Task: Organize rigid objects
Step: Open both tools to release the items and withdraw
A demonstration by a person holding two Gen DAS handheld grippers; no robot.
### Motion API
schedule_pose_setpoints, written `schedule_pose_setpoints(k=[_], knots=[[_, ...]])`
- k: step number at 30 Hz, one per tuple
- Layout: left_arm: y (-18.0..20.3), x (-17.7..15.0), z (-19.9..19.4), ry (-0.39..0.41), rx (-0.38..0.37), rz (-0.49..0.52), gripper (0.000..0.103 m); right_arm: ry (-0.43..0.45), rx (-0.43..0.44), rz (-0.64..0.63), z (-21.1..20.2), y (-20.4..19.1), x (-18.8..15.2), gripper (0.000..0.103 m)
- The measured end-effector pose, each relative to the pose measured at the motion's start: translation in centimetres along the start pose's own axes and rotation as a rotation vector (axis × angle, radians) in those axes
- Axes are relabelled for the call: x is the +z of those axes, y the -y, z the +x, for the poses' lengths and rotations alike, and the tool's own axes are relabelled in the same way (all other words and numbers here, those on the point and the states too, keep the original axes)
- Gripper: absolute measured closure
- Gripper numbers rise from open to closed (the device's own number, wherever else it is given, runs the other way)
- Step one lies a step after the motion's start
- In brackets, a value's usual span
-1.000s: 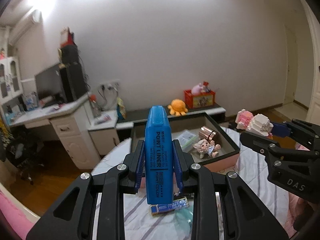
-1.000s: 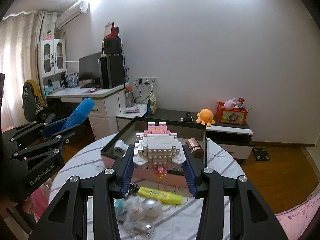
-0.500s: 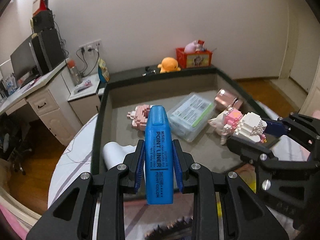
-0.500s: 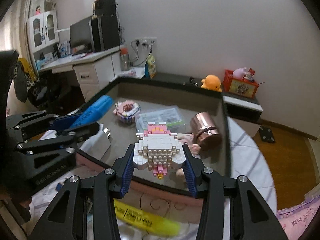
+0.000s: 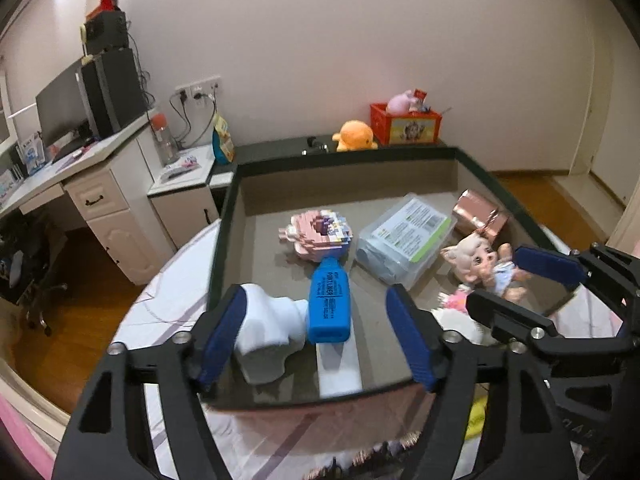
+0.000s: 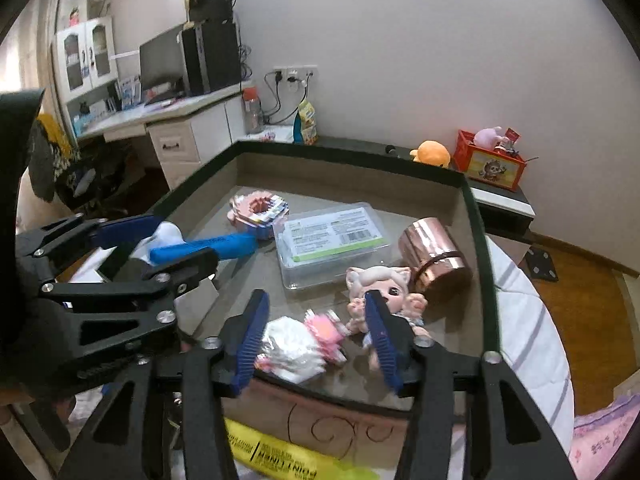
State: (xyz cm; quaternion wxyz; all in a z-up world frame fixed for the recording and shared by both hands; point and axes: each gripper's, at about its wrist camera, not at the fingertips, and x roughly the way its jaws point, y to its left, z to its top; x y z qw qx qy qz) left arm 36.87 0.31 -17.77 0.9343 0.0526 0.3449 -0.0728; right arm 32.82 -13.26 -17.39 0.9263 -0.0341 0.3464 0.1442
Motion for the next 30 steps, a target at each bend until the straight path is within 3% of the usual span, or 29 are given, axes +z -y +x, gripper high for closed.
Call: schedule_pose_setpoints(k=[6, 13, 16, 22, 30], knots=[[-0.4, -0.6, -6.7, 0.118, 0.022, -0.021, 0.001, 0.086, -0.010, 0.007, -5.4, -0.4, -0.1, 0.024], [-0.3, -3.3, -16.5, 0.290, 0.084, -0.072, 0.000, 0.234, -0.036, 0.018, -13.9, -1.7, -2.1, 0.016], [0.1, -4.7, -19.7, 0.344, 0.099, -0.087, 0.000, 0.306, -0.062, 0.028, -17.5, -2.5, -3.7, 0.000], [1.8, -8.2, -24.8, 0.406, 0.138, -0.065, 0.000, 0.410, -0.109, 0.033, -22.4, -4.4, -6.7, 0.000], [3.6, -11.5, -28.6, 0.470, 0.136, -0.045, 0.000, 0.444, -0.150, 0.056, -25.9, -5.1, -10.1, 0.000]])
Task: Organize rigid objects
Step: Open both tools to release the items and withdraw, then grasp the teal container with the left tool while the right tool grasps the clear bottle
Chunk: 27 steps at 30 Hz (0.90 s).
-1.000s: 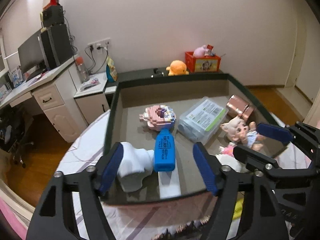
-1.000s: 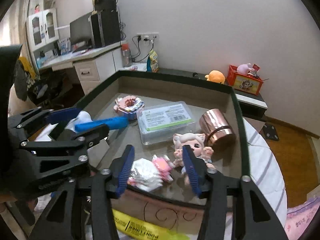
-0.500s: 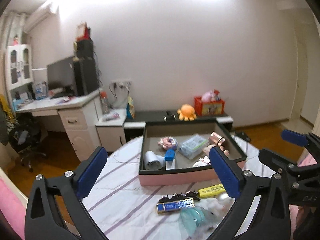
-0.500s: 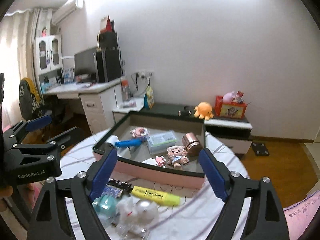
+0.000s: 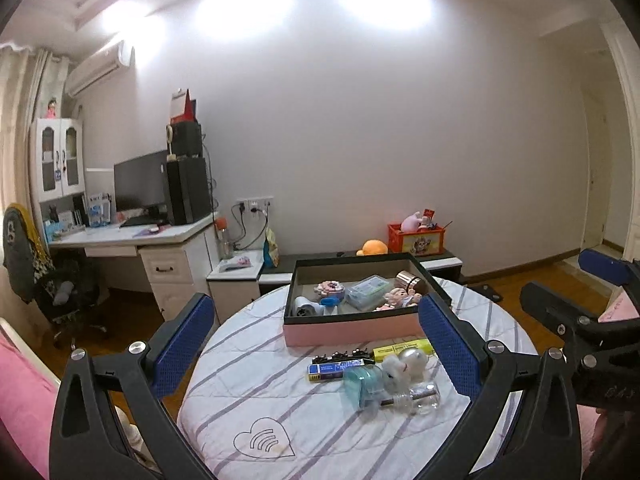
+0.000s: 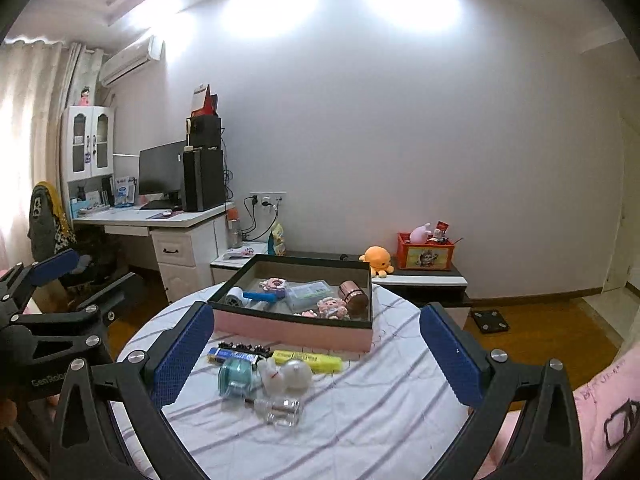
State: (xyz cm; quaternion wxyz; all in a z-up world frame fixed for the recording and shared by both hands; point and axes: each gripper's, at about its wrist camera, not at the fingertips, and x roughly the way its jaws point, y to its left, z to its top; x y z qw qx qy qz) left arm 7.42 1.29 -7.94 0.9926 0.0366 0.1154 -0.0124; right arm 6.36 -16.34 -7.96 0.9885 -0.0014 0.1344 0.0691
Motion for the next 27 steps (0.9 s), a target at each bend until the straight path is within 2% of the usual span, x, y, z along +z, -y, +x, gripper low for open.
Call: schedule_pose_setpoints(k=[10, 18, 27], knots=[[0.4, -0.5, -1.3, -0.004, 0.000, 0.010, 0.000, 0.011, -0.002, 0.001, -1.7, -0.3, -0.6, 0.000], [0.3, -0.7, -1.6, -0.009, 0.002, 0.012, 0.000, 0.002, -0.008, 0.003, -1.5, -0.3, -0.9, 0.000], [-0.3, -2.1, 0.3, -0.086, -0.014, 0.009, 0.000, -0.044, -0.011, 0.009, -0.2, -0.2, -1.8, 0.000]])
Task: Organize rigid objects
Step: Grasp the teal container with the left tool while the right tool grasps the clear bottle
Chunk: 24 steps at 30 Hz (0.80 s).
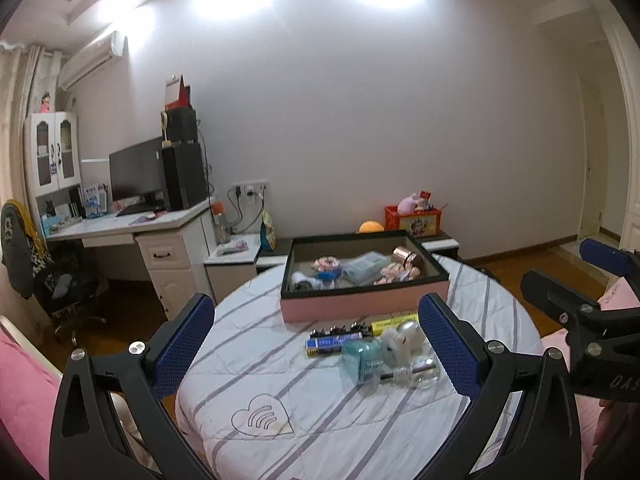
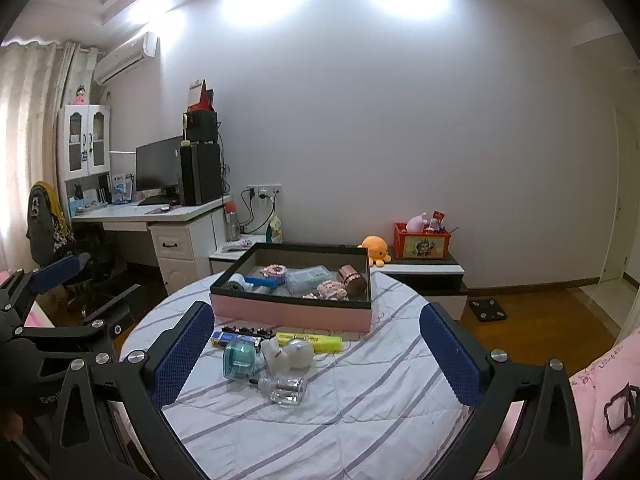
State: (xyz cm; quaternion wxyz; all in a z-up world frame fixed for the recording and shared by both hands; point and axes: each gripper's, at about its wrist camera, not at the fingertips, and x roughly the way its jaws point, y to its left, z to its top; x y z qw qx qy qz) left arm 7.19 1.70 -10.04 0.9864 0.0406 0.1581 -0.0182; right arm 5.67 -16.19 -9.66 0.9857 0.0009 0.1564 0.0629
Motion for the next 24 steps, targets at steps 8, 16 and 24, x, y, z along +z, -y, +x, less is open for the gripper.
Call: schedule_pose_setpoints(k=[8, 16, 24], knots=[[-2.1, -2.7, 4.0, -0.130, 0.029, -0.022, 0.000, -0.125, 0.002, 0.010, 3.8, 0.1, -2.6, 0.000], [-5.0, -5.6, 7.7, -0.261, 0.080, -0.054, 0.000, -0.383, 0.063, 0.038, 12.5, -1.5, -7.5, 0.000], [-5.2, -6.7, 9.4, -0.315, 0.072, -0.030, 0.000, -0.532, 0.086, -0.005, 18.1, -3.3, -9.0, 0.000]])
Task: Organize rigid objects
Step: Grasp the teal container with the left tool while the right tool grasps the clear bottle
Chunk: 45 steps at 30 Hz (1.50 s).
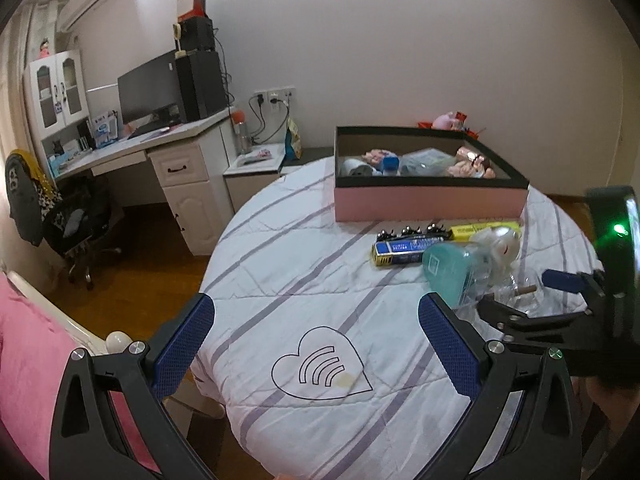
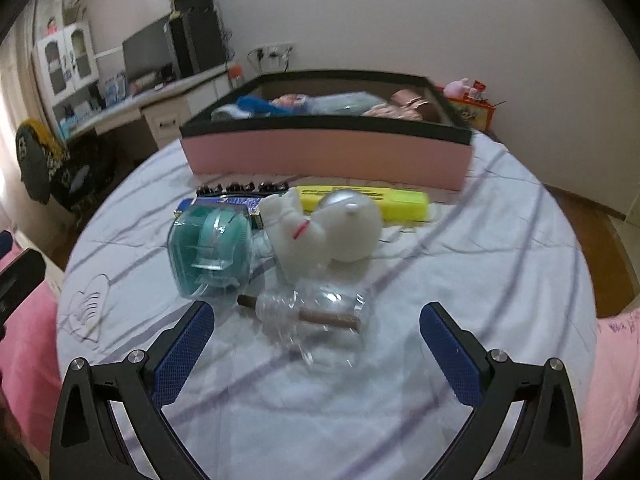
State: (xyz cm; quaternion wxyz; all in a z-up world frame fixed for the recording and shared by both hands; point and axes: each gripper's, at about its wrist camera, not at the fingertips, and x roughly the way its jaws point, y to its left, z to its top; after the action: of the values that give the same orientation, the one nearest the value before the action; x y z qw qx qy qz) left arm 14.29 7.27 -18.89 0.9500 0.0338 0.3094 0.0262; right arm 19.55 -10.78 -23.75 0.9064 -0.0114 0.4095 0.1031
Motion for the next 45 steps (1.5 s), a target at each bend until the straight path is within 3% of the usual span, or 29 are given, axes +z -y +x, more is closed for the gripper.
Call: schedule_pose_setpoints(k=[2, 3, 4, 5, 8, 20, 30, 31, 33, 36, 39, 45], knots=[[0.3, 0.0, 0.5, -0.015, -0.003, 0.012, 0.000, -0.011, 0.016, 0.004, 0.2, 0.1, 0.0, 0.004], [0.5, -0.1, 0.8, -0.024, -0.005, 0.021, 0.000, -0.018, 0.015, 0.001, 0.3, 0.3, 0.0, 0.015], [0.6, -0.2, 1.0, -0.030, -0.004, 0.027, 0.000, -0.016, 0.014, -0.003, 0.2, 0.6, -0.2, 0.034], [1.0, -0.2, 1.3, -0.039, -0.004, 0.037, 0.000, -0.015, 0.017, -0.002, 0.1, 0.8, -0.2, 0.040], [1.9, -0.2, 2.0, -0.056, -0.020, 0.053, 0.000, -0.016, 0.043, 0.009, -0.4, 2.0, -0.4, 0.040], [8.3, 1.1, 4.9, -0.102, -0.176, 0.090, 0.000, 0.027, -0.063, 0.122, -2.3, 9.4, -1.7, 0.040], [9.3, 2.2, 9.1, -0.162, -0.113, 0.068, 0.001, 0.061, -0.071, 0.103, -1.7, 9.5, -1.6, 0.040], [9.2, 2.1, 9.5, -0.181, -0.117, 0.064, 0.003, 0.062, -0.074, 0.102, -1.6, 9.5, -1.5, 0.040], [9.0, 2.1, 9.7, -0.190, -0.169, 0.050, 0.034, 0.063, -0.086, 0.093, -1.5, 9.3, -1.5, 0.039], [9.0, 1.8, 9.9, -0.216, -0.235, 0.049, 0.057, 0.064, -0.091, 0.089, -1.5, 9.2, -1.5, 0.039], [8.8, 1.2, 9.6, -0.217, -0.274, 0.057, 0.064, 0.066, -0.090, 0.088, -1.5, 9.1, -1.5, 0.039], [7.2, 0.1, 7.9, -0.204, -0.266, 0.058, 0.065, 0.082, -0.072, 0.101, -2.0, 9.2, -1.9, 0.040]])
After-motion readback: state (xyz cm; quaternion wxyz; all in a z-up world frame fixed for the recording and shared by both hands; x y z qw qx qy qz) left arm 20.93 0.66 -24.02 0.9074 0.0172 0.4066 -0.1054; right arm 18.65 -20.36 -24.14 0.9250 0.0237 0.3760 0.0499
